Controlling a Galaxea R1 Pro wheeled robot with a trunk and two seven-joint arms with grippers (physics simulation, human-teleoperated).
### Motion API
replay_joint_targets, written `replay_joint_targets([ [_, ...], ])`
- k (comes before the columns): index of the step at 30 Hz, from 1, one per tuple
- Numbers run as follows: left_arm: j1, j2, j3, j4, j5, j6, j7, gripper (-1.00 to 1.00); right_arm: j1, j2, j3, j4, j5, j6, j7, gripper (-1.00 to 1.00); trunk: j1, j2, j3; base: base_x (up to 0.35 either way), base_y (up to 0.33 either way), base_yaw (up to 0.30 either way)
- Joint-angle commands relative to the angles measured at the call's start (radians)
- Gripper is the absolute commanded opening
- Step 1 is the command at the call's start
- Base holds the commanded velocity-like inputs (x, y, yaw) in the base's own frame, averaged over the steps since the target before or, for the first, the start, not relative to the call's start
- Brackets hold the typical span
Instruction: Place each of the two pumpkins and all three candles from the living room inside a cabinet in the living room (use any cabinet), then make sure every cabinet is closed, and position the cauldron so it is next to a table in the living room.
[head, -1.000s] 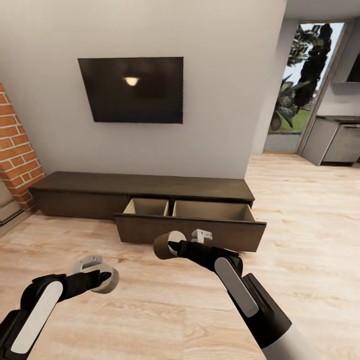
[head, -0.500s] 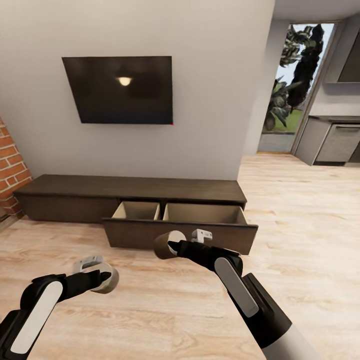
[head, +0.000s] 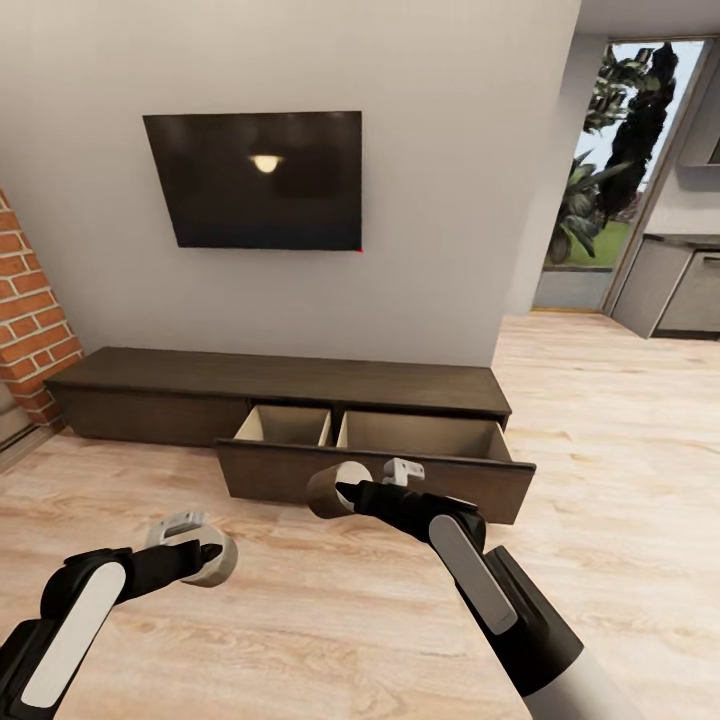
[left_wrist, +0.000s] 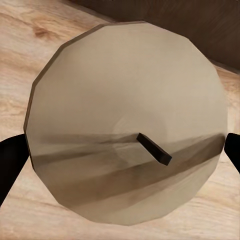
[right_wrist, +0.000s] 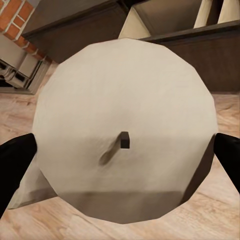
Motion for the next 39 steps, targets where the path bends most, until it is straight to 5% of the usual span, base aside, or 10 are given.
replay_joint_targets([
  [1, -0.001, 0.0, -0.001, -0.001, 0.01, 0.003, 0.01, -1.0, -0.001, 0.0, 0.001, -0.001, -0.011, 0.001, -0.01, -1.0, -0.004, 0.007, 0.002, 0.007, -0.001, 0.001],
  [18, -0.001, -0.001, -0.005, 0.0, 0.011, 0.003, 0.012, -1.0, -0.001, 0.002, 0.0, -0.005, -0.011, 0.003, -0.025, -1.0, -0.069, 0.126, 0.055, 0.0, 0.0, 0.0],
  [20, -0.001, -0.001, -0.005, 0.0, 0.011, 0.003, 0.013, -1.0, -0.001, 0.001, 0.001, -0.013, -0.011, 0.004, -0.084, -1.0, -0.077, 0.14, 0.062, 0.0, 0.0, 0.0],
  [29, -0.001, -0.001, -0.039, -0.009, -0.011, 0.004, 0.035, -1.0, -0.001, 0.001, 0.003, -0.061, -0.012, 0.061, -0.555, -1.0, -0.111, 0.203, 0.09, 0.0, 0.0, 0.0],
  [36, -0.008, -0.019, -0.076, -0.024, -0.011, 0.007, 0.08, -1.0, -0.001, 0.0, 0.002, -0.096, -0.013, 0.113, -0.626, -1.0, -0.138, 0.252, 0.112, 0.0, 0.0, 0.0],
  [39, -0.024, -0.074, -0.087, -0.028, -0.01, 0.012, 0.157, -1.0, -0.001, 0.0, 0.001, -0.103, -0.013, 0.12, -0.631, -1.0, -0.15, 0.273, 0.121, 0.0, 0.0, 0.0],
])
